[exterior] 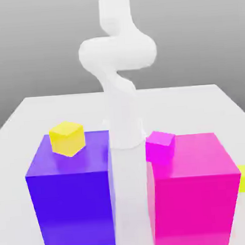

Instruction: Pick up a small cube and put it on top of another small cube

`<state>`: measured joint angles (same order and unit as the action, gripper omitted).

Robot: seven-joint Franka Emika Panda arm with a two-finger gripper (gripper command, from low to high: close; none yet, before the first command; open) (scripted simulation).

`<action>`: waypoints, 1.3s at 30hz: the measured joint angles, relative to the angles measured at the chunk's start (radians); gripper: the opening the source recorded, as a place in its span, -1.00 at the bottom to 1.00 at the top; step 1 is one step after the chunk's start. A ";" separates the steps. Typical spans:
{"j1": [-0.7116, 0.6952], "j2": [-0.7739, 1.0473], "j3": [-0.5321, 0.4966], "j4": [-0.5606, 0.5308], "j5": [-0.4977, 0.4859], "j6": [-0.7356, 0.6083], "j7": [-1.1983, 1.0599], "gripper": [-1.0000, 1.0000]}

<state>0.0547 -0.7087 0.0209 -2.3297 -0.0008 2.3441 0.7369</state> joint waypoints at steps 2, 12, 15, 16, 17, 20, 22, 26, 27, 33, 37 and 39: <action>0.045 0.077 0.019 -0.025 0.000 0.038 -0.053 0.00; 0.242 0.439 0.132 -0.144 -0.009 0.215 -0.300 0.00; 0.294 0.548 0.173 -0.179 -0.022 0.267 -0.367 0.00; 0.309 0.585 0.188 -0.191 -0.028 0.285 -0.388 0.00; 0.330 0.621 0.204 -0.203 -0.035 0.302 -0.408 0.00; 0.408 0.732 0.237 -0.238 -0.066 0.354 -0.461 0.00; 0.438 0.807 0.252 -0.261 -0.094 0.389 -0.491 0.00; 0.492 0.955 0.214 -0.261 -0.184 0.485 -0.465 0.00; 0.510 0.991 0.192 -0.255 -0.207 0.513 -0.448 0.00; 0.552 1.058 0.143 -0.242 -0.244 0.566 -0.421 -1.00; 0.546 1.041 0.152 -0.246 -0.231 0.552 -0.430 -1.00; 0.517 0.979 0.190 -0.259 -0.190 0.503 -0.462 -1.00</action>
<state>0.5720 0.2700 0.2107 -2.5882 -0.1908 2.8476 0.2750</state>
